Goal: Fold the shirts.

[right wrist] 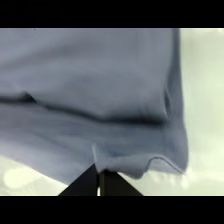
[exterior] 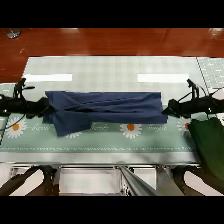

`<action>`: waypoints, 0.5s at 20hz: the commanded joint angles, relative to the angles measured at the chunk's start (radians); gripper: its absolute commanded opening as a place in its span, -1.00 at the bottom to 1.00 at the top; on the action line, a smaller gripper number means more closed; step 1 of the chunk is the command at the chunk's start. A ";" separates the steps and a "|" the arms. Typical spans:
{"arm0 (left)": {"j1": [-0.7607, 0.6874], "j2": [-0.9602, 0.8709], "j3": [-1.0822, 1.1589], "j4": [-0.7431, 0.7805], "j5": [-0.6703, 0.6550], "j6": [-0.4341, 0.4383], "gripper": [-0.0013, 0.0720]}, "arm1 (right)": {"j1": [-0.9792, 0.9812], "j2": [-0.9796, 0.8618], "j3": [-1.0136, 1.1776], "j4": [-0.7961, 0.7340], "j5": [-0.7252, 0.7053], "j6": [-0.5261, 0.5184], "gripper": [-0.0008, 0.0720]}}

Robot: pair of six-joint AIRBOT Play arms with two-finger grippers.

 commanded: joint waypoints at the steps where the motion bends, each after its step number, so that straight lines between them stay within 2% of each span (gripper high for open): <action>1: 0.002 -0.128 0.124 -0.097 0.045 0.042 -0.89 | 0.011 -0.074 0.080 0.074 -0.054 -0.026 -0.90; 4: 0.002 -0.261 0.230 -0.108 0.048 0.046 -0.90 | 0.017 -0.173 0.144 0.086 -0.079 -0.027 -0.90; 8: -0.002 -0.373 0.338 -0.122 0.051 0.003 -0.90 | 0.018 -0.269 0.247 0.093 -0.079 0.000 -0.90; 10: -0.025 -0.416 0.372 -0.120 0.053 0.035 -0.90 | 0.018 -0.304 0.286 0.111 -0.082 -0.016 -0.90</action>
